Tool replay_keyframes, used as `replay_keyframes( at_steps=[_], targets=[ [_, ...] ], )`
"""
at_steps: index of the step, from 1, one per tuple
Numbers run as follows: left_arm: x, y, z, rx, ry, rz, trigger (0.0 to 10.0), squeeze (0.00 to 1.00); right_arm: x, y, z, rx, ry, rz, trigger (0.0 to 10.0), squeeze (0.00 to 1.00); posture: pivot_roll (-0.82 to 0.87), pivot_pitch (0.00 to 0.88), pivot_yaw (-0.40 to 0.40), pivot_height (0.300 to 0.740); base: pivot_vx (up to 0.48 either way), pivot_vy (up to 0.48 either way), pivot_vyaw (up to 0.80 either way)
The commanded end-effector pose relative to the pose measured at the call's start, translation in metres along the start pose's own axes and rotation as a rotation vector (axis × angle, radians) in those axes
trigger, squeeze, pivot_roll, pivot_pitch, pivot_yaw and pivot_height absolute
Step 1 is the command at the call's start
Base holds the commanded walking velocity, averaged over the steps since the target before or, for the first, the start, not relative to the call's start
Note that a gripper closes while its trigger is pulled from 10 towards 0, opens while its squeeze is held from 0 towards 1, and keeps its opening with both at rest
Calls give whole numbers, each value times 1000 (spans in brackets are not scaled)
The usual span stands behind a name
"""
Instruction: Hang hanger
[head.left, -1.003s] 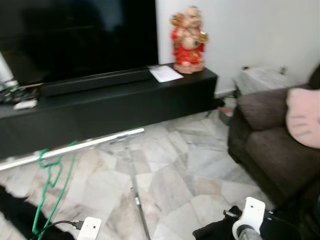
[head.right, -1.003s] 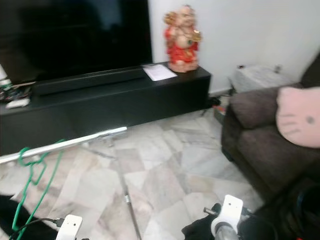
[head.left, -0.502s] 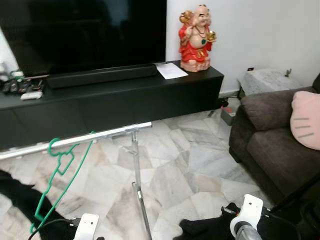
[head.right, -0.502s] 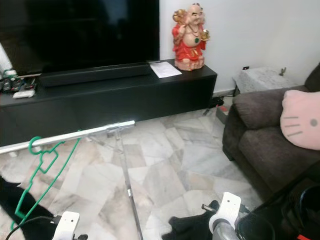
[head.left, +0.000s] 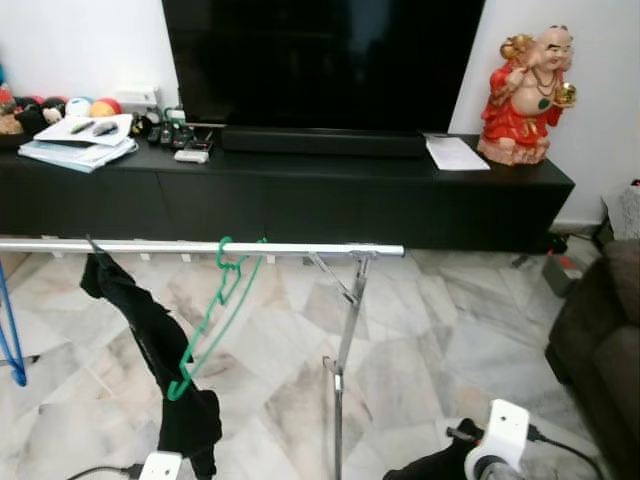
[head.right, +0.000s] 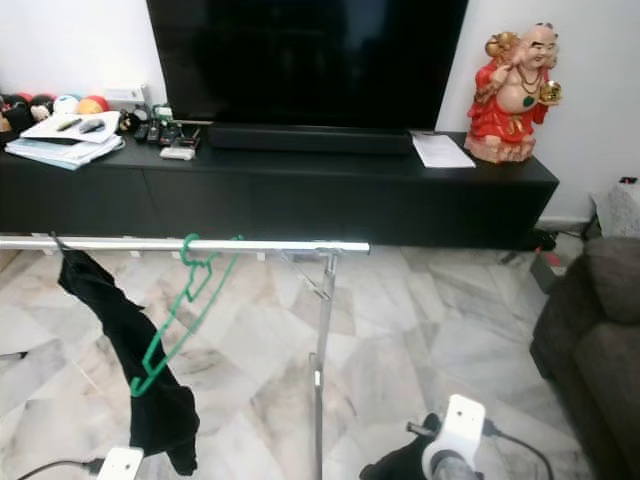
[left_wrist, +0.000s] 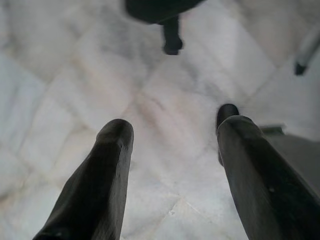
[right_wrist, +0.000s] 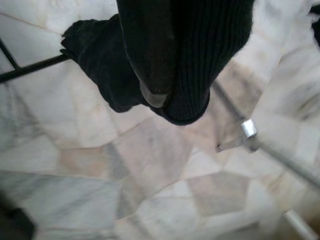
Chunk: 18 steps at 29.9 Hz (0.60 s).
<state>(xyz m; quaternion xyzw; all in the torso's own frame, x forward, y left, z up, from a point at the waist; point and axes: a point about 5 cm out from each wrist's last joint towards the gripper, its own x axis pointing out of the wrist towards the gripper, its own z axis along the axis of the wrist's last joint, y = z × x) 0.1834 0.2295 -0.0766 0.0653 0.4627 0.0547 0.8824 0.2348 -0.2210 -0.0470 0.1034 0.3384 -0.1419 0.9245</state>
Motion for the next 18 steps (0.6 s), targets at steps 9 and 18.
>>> replay_keyframes(
  at_steps=[9, 18],
  targets=[
    [-6, 10, -29, 1, 62, 16, 10000, 0, -15, -15, -47, 2, 135, -39, 10000, 0, -95, 0, -7, 740, 0, 0, 122],
    [-8, 18, -31, -11, 60, 30, 10000, 0, -22, -23, -64, -31, 208, -42, 10000, 0, -53, 0, -20, 740, 0, 0, 0]
  ],
)
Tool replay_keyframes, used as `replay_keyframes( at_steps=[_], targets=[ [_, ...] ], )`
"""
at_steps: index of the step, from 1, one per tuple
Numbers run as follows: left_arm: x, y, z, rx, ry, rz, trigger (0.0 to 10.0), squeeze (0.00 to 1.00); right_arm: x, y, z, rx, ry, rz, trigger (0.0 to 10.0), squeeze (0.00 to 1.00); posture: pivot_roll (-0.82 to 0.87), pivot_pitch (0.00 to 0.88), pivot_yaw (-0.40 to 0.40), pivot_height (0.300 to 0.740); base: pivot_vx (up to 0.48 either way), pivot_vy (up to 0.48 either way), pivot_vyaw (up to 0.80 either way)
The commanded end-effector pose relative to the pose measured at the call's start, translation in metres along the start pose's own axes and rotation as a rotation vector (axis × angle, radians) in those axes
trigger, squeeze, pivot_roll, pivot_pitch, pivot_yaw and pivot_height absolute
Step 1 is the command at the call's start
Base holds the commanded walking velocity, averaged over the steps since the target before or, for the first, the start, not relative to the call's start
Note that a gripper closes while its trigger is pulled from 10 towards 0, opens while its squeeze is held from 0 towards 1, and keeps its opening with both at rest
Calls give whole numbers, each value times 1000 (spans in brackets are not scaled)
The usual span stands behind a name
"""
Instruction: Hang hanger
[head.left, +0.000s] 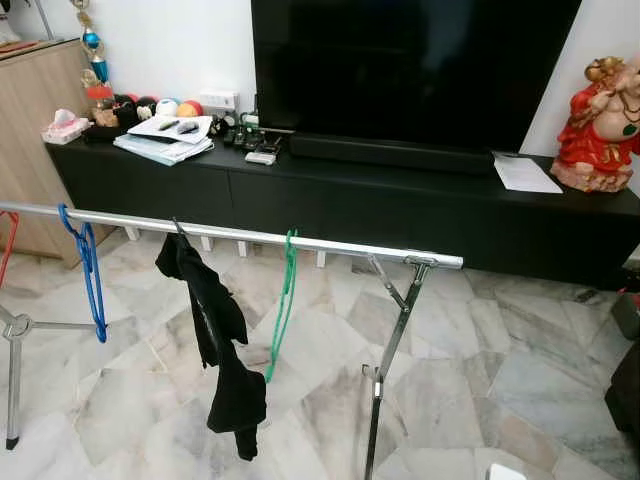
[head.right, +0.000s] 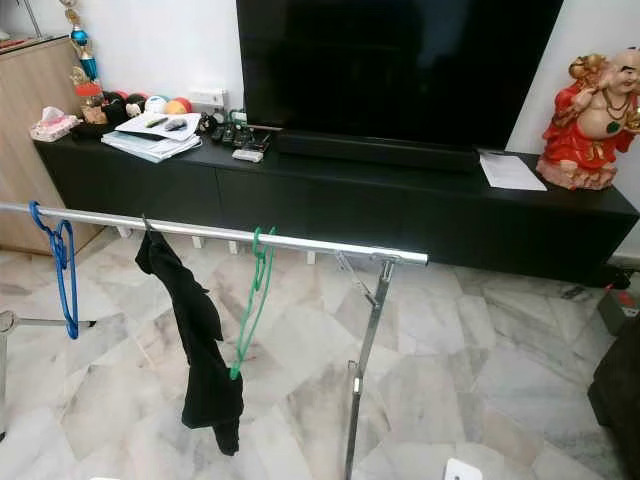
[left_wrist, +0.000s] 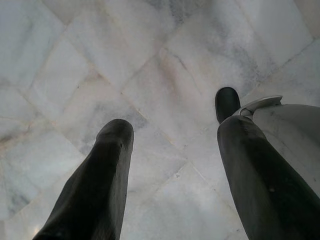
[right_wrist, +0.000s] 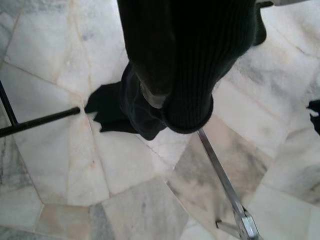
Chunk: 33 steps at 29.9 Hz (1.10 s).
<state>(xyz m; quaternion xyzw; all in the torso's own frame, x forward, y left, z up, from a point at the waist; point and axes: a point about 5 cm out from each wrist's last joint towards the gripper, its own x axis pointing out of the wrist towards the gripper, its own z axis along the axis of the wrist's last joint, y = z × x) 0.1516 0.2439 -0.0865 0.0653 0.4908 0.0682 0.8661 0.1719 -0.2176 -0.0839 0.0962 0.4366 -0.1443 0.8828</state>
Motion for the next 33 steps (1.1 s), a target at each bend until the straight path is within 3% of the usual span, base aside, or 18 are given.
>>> replay_keyframes(
  at_steps=[1, 14, 23, 33],
  targets=[
    [0, 5, 2, -5, -8, 9, 10000, 0, 0, -4, 2, 6, 5, -7, 10000, 0, -51, 0, -19, 740, 0, 0, 0],
    [1, 6, 7, 26, -13, -2, 10000, 0, -2, -3, -10, 15, 35, -18, 10000, 0, -70, 0, 2, 740, 0, 0, 0],
    [-1, 3, -5, 30, 17, -10, 10000, 0, -3, -5, -13, 10, 45, -20, 10000, 0, -72, 0, 11, 740, 0, 0, 0],
    [-3, 4, -14, 26, 34, -12, 10000, 0, -3, -7, -15, 10, 57, -28, 10000, 0, -68, 0, 3, 740, 0, 462, 0]
  ],
)
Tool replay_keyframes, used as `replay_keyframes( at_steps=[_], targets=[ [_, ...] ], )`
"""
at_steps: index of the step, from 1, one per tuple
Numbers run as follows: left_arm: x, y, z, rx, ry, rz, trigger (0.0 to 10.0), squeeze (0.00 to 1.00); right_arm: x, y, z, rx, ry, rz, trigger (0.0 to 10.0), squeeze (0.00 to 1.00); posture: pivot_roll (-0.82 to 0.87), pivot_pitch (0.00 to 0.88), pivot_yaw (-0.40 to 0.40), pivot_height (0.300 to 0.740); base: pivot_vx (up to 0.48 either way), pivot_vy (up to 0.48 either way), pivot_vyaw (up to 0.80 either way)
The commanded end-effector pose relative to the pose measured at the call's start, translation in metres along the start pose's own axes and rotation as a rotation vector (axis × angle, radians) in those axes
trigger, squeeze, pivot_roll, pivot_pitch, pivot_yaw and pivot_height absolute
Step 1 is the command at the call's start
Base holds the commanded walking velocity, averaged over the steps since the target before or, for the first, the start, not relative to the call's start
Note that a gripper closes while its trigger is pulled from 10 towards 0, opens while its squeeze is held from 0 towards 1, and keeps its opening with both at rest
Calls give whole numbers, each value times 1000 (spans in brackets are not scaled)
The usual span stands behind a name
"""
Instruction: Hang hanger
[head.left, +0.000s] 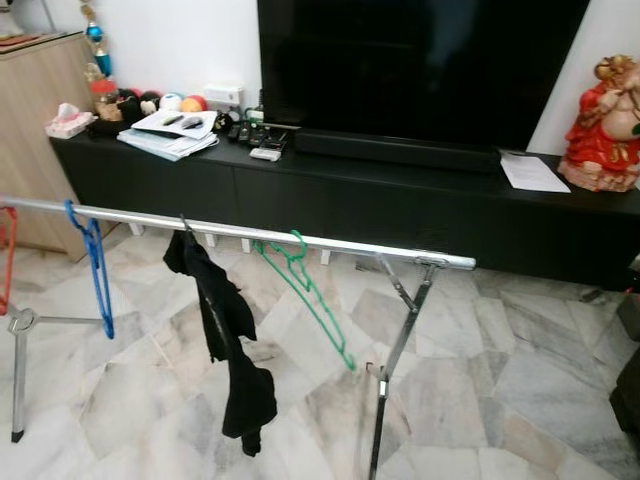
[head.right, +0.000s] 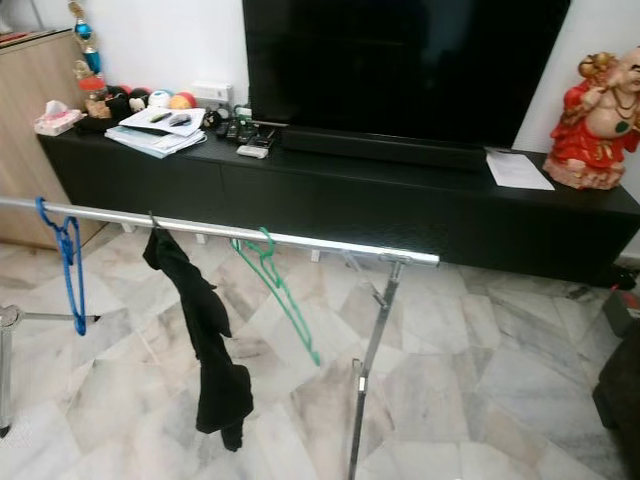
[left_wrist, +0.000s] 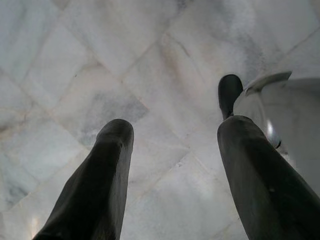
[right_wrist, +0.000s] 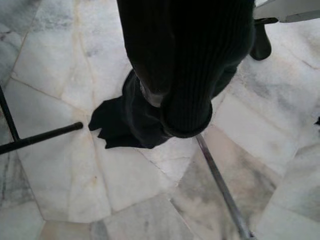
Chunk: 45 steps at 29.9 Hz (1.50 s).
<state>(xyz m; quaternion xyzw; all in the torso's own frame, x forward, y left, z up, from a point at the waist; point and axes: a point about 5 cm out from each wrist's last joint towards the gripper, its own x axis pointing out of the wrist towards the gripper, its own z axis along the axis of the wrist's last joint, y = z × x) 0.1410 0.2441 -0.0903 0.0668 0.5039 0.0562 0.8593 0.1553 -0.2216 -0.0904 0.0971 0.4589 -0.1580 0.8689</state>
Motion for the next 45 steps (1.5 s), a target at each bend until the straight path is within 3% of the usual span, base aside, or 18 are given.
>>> replay_keyframes(
  at_steps=[1, 12, 23, 37, 45],
  targets=[
    [-1, 4, -3, 8, 7, 8, 10000, 0, 0, 3, 0, -1, 8, 4, 10000, 0, -68, 0, 3, 740, 0, 480, 0],
    [-1, 3, -4, 6, 11, 7, 10000, 0, 1, 2, 4, 12, -8, -7, 10000, 0, -65, 0, 9, 740, 0, 480, 0],
    [1, -8, 2, 2, 1, -4, 10000, 0, 2, 4, 7, 22, -16, -10, 10000, 0, -71, 0, 12, 740, 0, 474, 0],
    [0, 4, 2, -4, 0, 12, 10000, 0, 2, 6, 6, 23, -11, -4, 10000, 0, -63, 0, 16, 740, 0, 425, 0],
    [0, 4, 2, -2, -7, 14, 10000, 0, 1, 5, 5, 17, -7, -4, 10000, 0, -60, 0, 18, 740, 0, 64, 0]
  ],
)
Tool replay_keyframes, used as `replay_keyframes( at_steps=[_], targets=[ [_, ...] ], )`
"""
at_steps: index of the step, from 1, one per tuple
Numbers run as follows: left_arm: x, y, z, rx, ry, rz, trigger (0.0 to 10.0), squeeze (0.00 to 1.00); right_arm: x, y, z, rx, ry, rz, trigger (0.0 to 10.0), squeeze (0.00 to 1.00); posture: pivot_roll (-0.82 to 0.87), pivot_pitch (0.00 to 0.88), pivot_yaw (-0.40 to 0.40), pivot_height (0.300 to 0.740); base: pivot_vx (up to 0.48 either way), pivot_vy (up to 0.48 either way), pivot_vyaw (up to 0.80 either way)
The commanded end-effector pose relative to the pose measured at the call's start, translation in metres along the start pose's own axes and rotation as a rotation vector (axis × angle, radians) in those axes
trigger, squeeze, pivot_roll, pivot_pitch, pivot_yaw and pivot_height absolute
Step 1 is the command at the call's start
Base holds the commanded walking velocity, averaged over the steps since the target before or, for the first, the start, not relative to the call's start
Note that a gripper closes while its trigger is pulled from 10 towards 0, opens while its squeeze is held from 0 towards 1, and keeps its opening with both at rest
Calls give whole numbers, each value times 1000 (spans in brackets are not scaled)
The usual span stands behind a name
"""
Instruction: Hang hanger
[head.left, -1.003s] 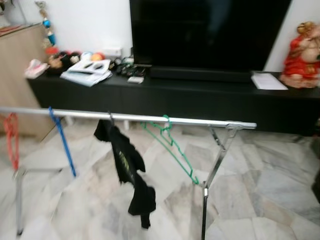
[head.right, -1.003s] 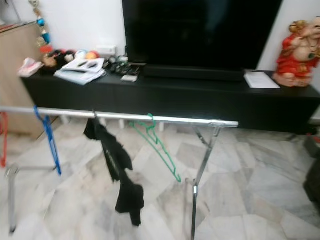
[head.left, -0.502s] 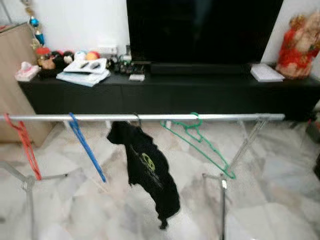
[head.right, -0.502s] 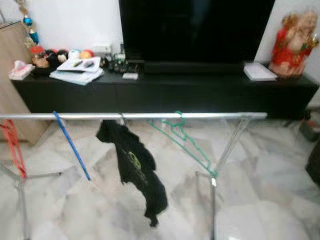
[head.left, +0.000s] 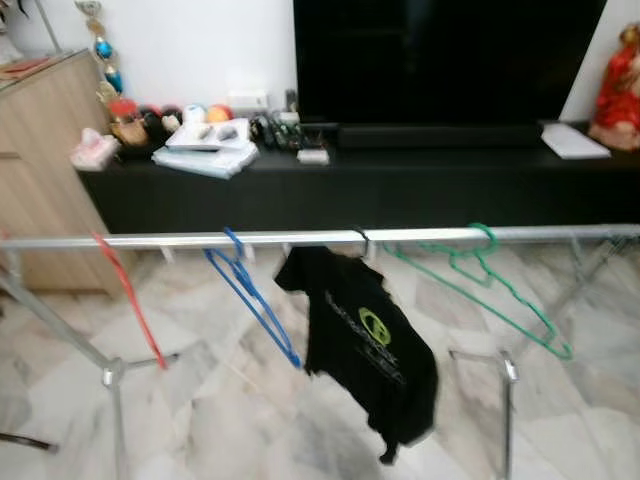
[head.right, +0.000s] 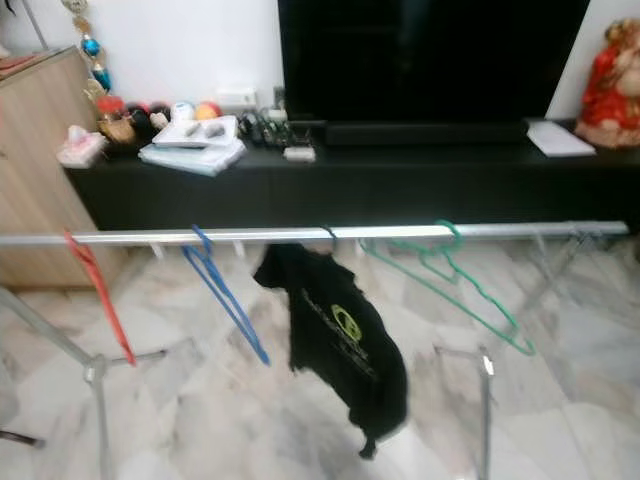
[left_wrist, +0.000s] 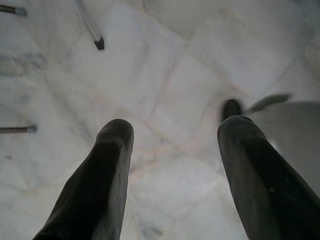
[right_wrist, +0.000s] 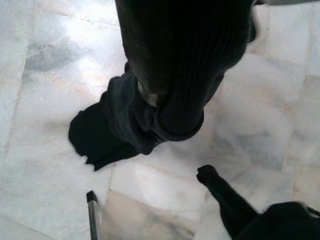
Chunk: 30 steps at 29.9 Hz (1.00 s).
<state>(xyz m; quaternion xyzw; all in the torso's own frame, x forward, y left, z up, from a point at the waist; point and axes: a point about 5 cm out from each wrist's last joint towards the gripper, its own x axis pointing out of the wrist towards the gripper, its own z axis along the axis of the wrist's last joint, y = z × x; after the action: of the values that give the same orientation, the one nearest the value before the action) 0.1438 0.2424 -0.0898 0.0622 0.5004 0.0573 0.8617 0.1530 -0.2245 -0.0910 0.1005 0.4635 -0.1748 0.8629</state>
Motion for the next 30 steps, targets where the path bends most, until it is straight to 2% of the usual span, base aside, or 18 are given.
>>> replay_keyframes(
  at_steps=[1, 8, 17, 23, 30],
  targets=[
    [-1, 6, 0, 6, 0, 17, 10000, 0, 1, 9, 6, -4, -17, 25, 10000, 0, -60, 0, 18, 740, 0, 0, 0],
    [0, 1, 1, 6, -6, 11, 10000, 0, 1, 9, 6, -12, -17, 29, 10000, 0, -55, 0, 18, 740, 0, 0, 0],
    [-1, 10, 2, 4, -15, 24, 10000, 0, 1, 10, 4, -24, -14, 38, 10000, 0, -52, 0, 17, 740, 0, 0, 0],
    [-1, 8, 1, -10, -14, 16, 10000, 0, 1, 10, 4, -25, -12, 39, 10000, 0, -54, 0, 21, 740, 0, 0, 0],
    [0, 7, 4, 0, -17, 14, 10000, 0, 1, 11, 3, -19, -14, 42, 10000, 0, -51, 0, 24, 740, 0, 451, 0]
  ],
)
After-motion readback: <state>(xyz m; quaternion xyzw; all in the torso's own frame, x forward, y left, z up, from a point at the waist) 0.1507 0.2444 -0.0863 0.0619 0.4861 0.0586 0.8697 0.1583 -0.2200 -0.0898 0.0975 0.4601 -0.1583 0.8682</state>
